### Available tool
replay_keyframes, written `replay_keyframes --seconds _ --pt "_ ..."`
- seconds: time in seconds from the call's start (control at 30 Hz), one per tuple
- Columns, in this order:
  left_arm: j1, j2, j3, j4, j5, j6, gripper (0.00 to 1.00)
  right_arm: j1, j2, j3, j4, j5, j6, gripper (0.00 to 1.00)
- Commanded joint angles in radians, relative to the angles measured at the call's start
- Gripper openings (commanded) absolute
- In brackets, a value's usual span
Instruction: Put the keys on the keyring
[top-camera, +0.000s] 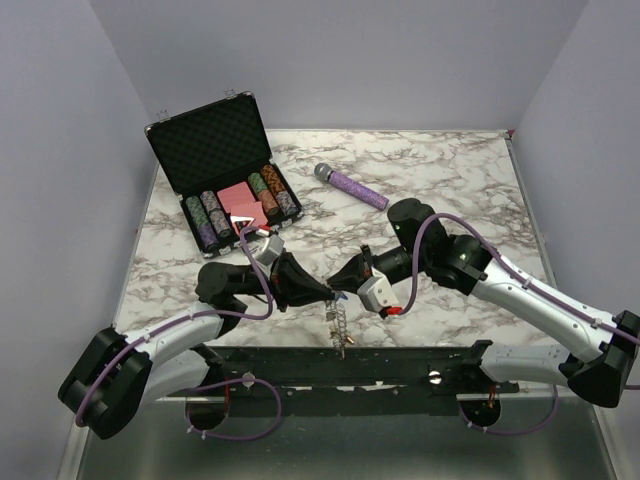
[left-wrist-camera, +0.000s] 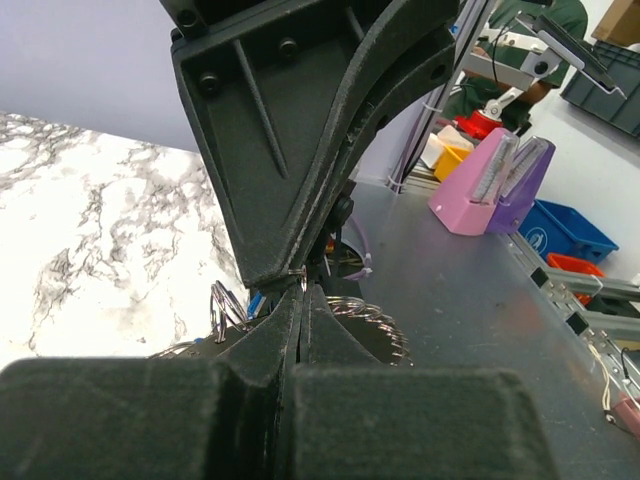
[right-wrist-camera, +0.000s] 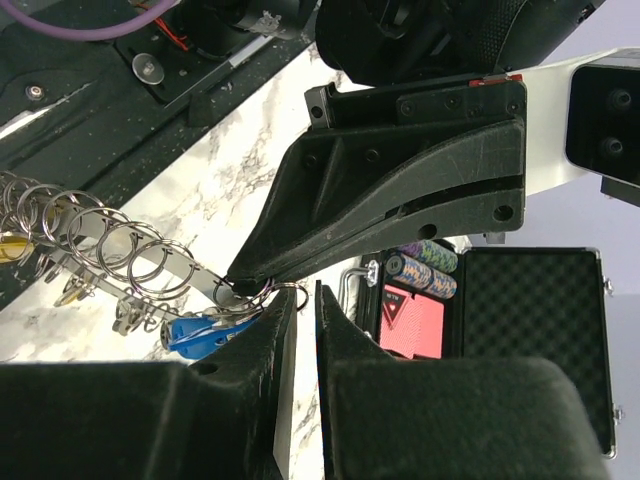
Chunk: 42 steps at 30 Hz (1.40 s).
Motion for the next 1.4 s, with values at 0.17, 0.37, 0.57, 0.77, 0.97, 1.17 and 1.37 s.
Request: replay_keyframes --seconds 0.17,0.37,0.57,0.77,0.97,1.17,1.37 --pt "-0.006 0.03 -0.012 0.232 0.024 -0.092 0.0 0.002 0.008 0.045 0.049 0.036 0.035 0.0" --pt "-0.006 0.073 -0.012 0.358 -0.011 -0.118 0.0 0.008 0.009 0.073 0.051 0.027 0.058 0.0" --pt "-0.007 0.061 0.029 0.36 -0.035 -0.063 0.0 0.009 0.035 0.116 0.014 0.056 0.052 0.02" --pt "-0.007 0.064 0.089 0.361 -0.028 -0.074 0.0 0.011 0.066 0.183 -0.012 0.114 0.056 0.02" --pt "-0.006 0.036 0.13 0.361 -0.083 -0.097 0.0 0.009 0.115 0.295 -0.067 0.132 -0.023 0.03" --pt "-0.007 -0.007 0.175 0.36 -0.156 -0.062 0.0 0.009 0.181 0.415 -0.043 0.126 -0.017 0.04" --pt "-0.007 0.022 0.259 0.36 -0.193 0.076 0.0 0.009 0.21 0.527 -0.107 0.155 -0.06 0.03"
